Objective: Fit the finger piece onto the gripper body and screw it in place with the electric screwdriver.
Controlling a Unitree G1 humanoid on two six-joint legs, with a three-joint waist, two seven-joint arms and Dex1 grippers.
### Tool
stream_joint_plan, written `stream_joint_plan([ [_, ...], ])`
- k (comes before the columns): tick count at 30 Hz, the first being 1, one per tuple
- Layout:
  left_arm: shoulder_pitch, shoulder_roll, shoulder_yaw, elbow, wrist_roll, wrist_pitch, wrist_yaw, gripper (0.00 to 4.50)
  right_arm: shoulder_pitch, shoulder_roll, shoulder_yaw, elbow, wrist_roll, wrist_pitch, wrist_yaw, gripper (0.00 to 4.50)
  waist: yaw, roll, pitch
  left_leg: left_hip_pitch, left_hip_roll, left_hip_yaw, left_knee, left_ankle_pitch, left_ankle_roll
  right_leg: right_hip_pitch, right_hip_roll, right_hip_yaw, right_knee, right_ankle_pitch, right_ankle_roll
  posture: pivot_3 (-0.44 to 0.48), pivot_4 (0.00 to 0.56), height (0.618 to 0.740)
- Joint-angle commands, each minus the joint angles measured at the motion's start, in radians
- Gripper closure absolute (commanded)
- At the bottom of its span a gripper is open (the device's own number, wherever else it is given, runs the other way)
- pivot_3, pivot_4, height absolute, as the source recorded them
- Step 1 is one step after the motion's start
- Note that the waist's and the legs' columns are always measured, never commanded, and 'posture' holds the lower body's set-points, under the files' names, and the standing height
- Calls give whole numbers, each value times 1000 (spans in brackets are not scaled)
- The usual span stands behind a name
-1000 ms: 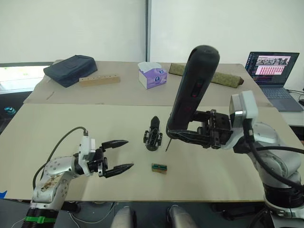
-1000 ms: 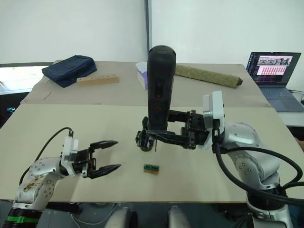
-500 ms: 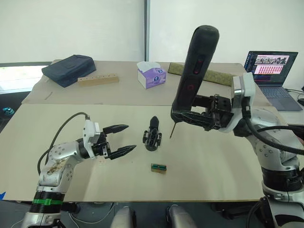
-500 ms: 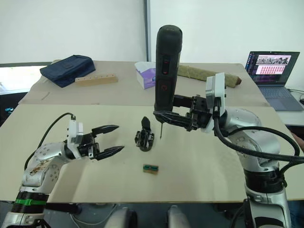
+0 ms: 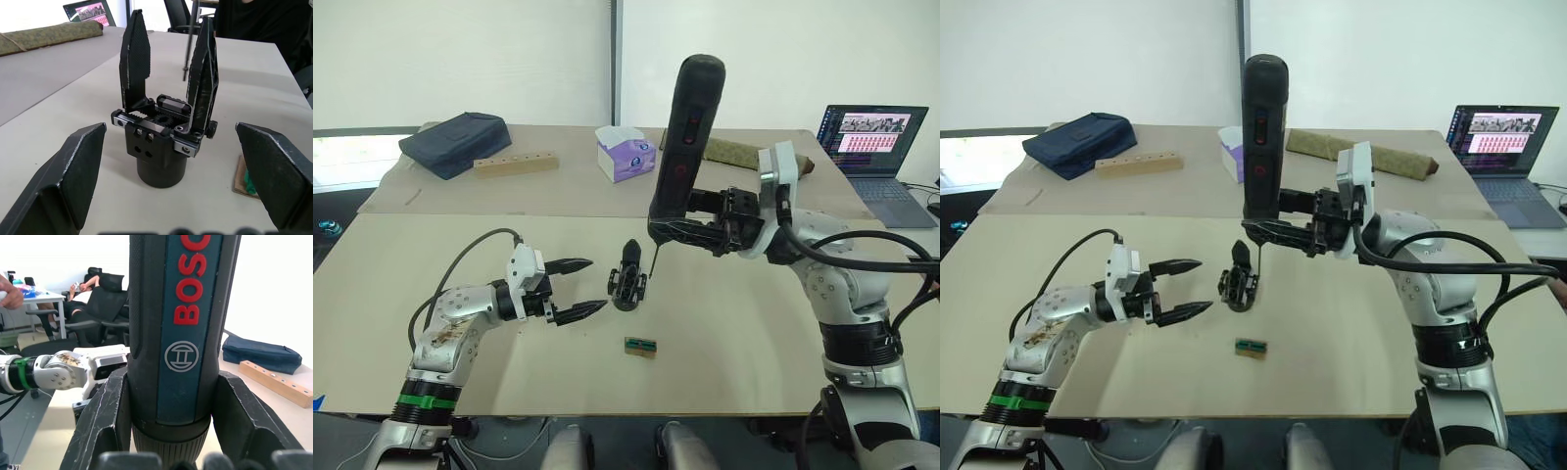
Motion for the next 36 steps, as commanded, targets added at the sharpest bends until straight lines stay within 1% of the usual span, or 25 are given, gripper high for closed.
stream_joint_plan([
  [1,-11,-6,-4,-6,15,-18,-1,0,-47,24,-13,-13,-4,-50,3,2600,0,0,0,0,0,0,0,0,0,0,0,0,0,0,0,0,150,740],
  [7,-14,-16,-10,2,31,-22,0,0,-72,62,-9,16,-24,-59,15,2600,0,0,0,0,0,0,0,0,0,0,0,0,1,0,0,0,150,740],
  [15,-6,-27,-18,0,47,-25,4,0,-99,107,7,22,-10,-24,9,2600,0,0,0,0,0,0,0,0,0,0,0,0,1,0,0,0,150,740],
  [36,2,-49,-25,21,79,-43,16,0,-115,138,64,28,-34,9,-5,2600,0,0,0,0,0,0,0,0,0,0,0,0,1,0,0,0,150,740],
])
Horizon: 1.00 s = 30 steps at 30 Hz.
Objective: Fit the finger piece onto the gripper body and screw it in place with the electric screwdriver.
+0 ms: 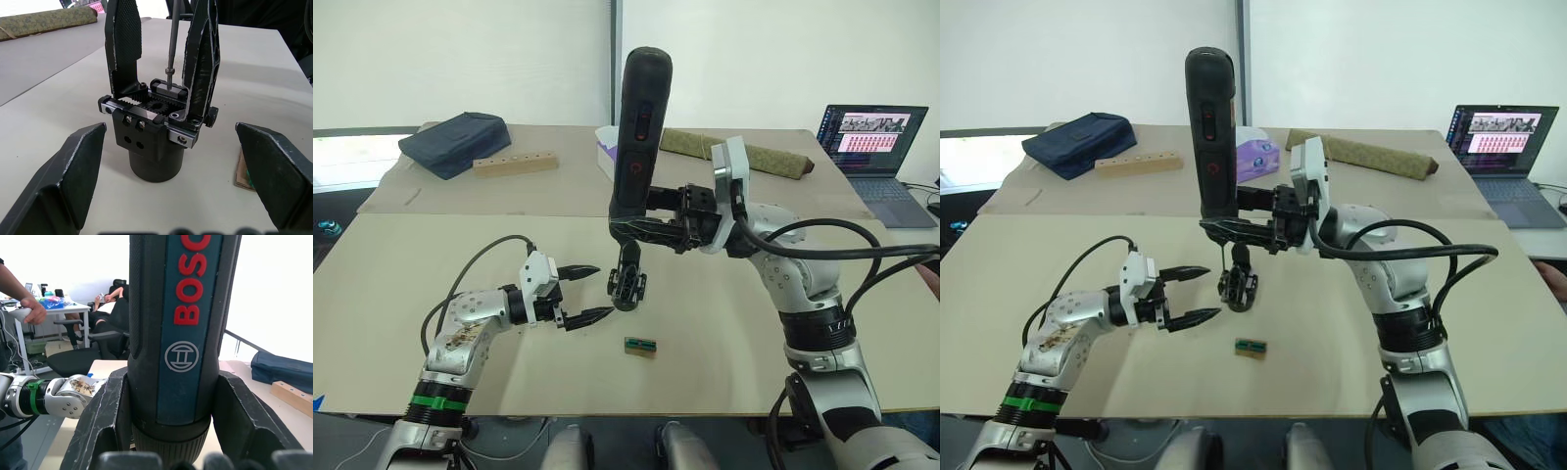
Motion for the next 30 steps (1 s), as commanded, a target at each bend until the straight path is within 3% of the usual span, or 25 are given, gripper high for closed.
stream_joint_plan([
  [1,2,-3,1,0,6,-23,4,0,-35,3,-11,-27,10,14,-15,2600,0,0,0,0,0,0,0,0,0,0,0,0,0,0,0,0,150,740],
  [30,22,-13,1,9,21,-31,0,0,-15,-13,10,-30,-12,38,-15,2600,0,0,0,0,0,0,0,0,0,0,0,0,0,0,0,0,150,740],
])
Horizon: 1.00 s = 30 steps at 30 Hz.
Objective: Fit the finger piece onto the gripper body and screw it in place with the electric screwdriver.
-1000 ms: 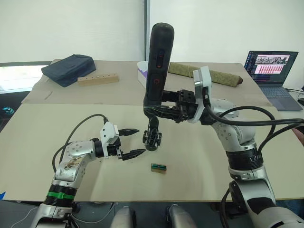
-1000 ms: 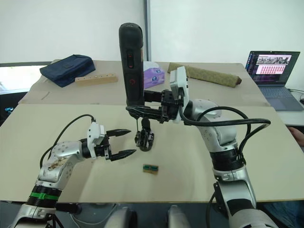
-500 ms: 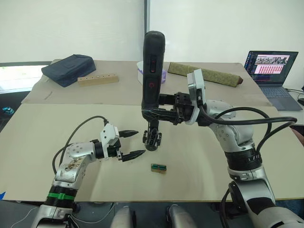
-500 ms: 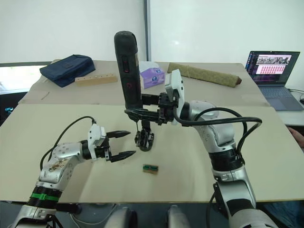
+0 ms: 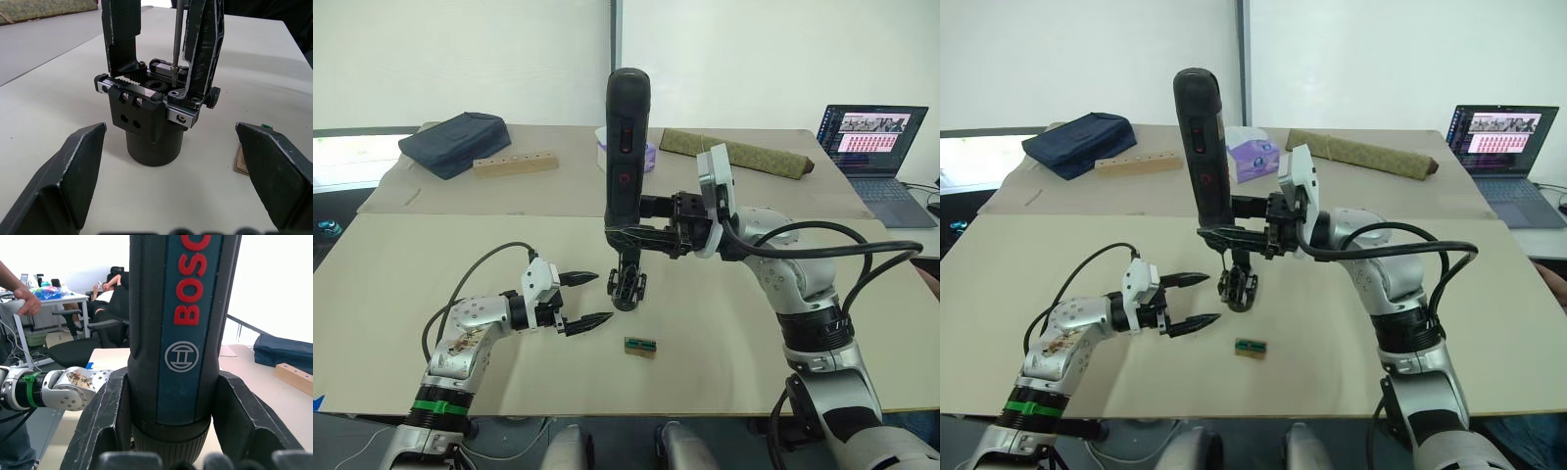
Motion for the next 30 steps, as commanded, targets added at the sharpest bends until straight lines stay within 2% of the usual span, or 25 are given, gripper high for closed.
stream_joint_plan([
  [1,0,-3,3,-7,-6,-26,-1,0,-13,-7,-23,-32,13,-1,3,2600,0,0,0,0,0,0,0,0,0,0,0,0,0,0,0,0,150,740],
  [30,7,-13,-1,-7,-1,-28,6,0,6,-6,-12,-24,-11,-9,3,2600,0,0,0,0,0,0,0,0,0,0,0,0,0,0,0,0,150,740],
])
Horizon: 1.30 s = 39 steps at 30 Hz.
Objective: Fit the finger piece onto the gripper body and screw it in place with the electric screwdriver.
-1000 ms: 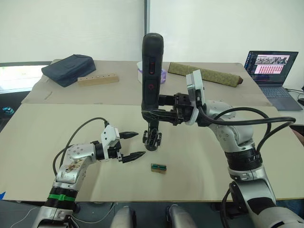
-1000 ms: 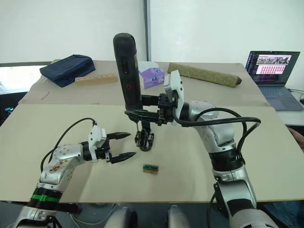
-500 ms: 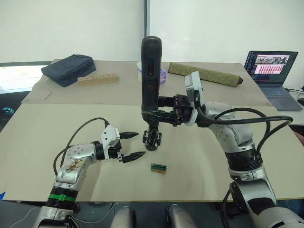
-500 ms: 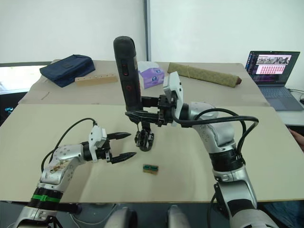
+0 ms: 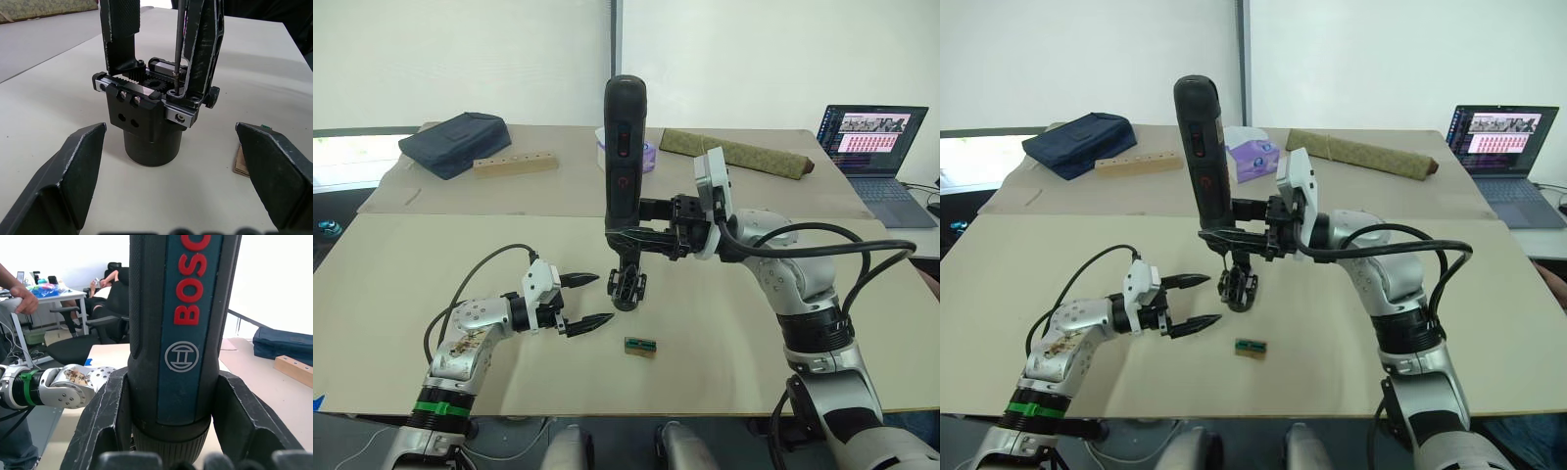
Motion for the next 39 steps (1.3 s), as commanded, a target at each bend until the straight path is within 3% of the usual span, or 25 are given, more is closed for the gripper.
stream_joint_plan([
  [1,1,-4,0,-9,-2,-26,2,0,1,-2,-16,-23,-1,-24,4,2600,0,0,0,0,0,0,0,0,0,0,0,0,0,0,0,0,150,740],
  [39,8,-6,-4,-14,-3,-21,8,0,-7,15,-20,-5,-21,-50,3,2600,0,0,0,0,0,0,0,0,0,0,0,0,0,0,0,0,150,740],
])
